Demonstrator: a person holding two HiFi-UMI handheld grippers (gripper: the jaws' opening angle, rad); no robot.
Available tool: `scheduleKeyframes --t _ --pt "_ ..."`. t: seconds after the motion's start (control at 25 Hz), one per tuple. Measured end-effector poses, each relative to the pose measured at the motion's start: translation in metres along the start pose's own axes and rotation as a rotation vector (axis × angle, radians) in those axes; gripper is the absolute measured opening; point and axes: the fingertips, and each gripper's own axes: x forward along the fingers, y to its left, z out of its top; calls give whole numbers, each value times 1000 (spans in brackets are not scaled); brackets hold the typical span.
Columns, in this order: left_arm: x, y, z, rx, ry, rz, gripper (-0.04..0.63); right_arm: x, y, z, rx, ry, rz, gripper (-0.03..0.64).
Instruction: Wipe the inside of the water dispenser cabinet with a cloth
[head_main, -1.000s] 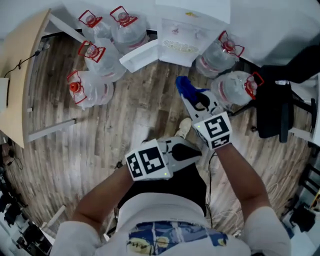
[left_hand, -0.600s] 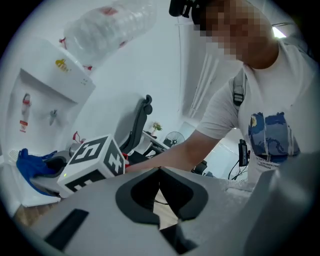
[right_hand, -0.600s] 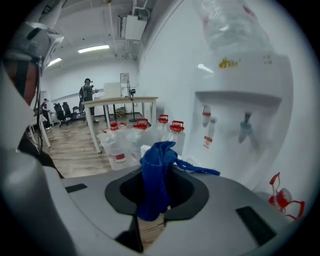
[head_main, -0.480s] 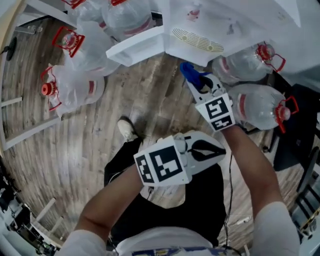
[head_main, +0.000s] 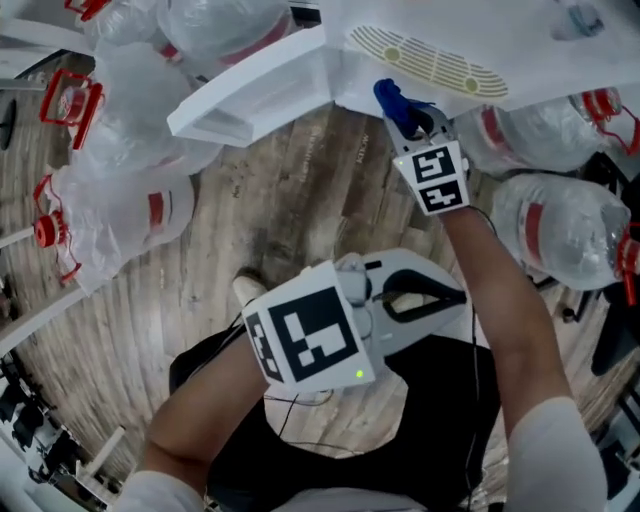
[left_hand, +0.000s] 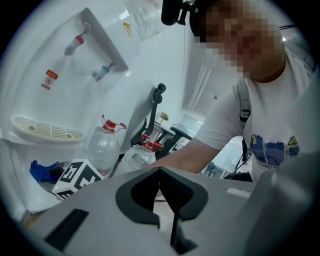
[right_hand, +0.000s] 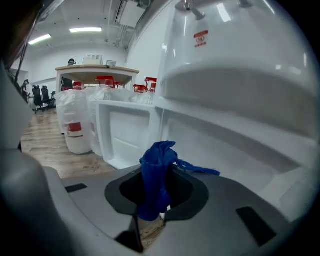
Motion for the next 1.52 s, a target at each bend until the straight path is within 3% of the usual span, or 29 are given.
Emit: scheduleKeyframes --t 0.36,0.52,0.92,1.2,1.52 --pt "-11 50 -65 -30 -33 10 3 104 -57 -47 104 -87 -120 81" --pt "-13 69 -87 -18 6 -8 3 138 -81 -58 170 -148 -164 83" --pt "-17 102 -112 5 40 -21 3 196 -113 -75 203 -219 -188 83" --pt "-6 119 -124 -92 53 -78 3 207 -118 -85 285 -267 -192 83" --pt "-3 113 -126 -70 68 -139 3 224 -113 -69 321 -300 -185 81"
